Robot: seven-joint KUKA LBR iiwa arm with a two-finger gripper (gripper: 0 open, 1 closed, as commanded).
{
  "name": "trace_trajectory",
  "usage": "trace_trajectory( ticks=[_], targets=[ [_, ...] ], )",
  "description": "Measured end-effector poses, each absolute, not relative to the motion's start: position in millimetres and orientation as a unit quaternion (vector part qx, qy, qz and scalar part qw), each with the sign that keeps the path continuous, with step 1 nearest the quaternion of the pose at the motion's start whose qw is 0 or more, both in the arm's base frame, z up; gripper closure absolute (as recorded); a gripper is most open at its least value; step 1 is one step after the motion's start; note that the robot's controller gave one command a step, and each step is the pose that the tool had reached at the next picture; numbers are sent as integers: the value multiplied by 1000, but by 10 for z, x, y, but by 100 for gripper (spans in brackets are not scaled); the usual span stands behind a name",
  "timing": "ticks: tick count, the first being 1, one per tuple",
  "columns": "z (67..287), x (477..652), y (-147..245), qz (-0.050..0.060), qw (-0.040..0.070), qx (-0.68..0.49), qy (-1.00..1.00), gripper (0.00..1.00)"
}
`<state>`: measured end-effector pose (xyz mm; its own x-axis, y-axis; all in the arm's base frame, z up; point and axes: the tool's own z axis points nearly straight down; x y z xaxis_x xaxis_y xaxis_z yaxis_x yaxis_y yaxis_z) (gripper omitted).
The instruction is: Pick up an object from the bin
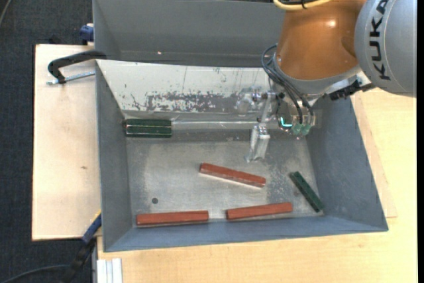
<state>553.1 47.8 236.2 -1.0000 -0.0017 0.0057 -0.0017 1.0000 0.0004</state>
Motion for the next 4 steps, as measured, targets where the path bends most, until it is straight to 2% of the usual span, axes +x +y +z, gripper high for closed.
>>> trace_trajectory(
  ticks=[1, 2, 3, 4],
  targets=[
    [3103, 5628, 305, 0, -6, 149, -989, 0],
    [2079, 5241, 449, -1, 3, 80, -997, 0],
    [662, 5329, 366, -1, 3, 137, -991, 0],
    [706, 5348, 368, -1, -1, 137, -991, 100]
  ],
)
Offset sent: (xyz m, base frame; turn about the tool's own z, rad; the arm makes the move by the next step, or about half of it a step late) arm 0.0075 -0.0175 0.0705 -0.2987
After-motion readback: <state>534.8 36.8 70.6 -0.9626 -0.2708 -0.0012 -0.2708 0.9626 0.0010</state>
